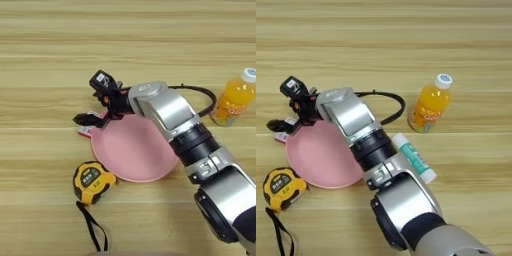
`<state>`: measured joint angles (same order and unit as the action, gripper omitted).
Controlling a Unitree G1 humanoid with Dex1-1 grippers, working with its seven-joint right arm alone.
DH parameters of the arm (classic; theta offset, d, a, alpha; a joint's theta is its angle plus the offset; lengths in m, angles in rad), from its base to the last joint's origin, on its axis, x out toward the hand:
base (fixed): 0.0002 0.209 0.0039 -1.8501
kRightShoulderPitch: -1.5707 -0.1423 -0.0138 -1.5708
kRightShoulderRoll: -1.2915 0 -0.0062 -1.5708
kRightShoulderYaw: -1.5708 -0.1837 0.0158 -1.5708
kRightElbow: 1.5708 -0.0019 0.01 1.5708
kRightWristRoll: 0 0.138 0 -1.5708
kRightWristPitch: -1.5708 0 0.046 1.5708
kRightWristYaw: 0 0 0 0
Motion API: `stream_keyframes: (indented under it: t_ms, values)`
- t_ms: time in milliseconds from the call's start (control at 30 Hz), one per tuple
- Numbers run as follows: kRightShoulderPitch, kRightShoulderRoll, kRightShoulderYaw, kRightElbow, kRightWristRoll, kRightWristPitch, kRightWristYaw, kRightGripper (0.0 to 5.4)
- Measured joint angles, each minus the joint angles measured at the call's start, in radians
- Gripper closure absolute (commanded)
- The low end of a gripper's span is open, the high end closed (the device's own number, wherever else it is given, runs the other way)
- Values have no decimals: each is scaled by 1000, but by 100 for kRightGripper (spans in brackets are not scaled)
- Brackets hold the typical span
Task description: Move the objects on the table
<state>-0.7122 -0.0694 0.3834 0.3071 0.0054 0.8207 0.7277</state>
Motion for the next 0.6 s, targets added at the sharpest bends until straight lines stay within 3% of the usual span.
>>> stream_keyframes:
  t_ms: [600]
  values:
    - [-36,62,53,234,-60,-88,-6,3]
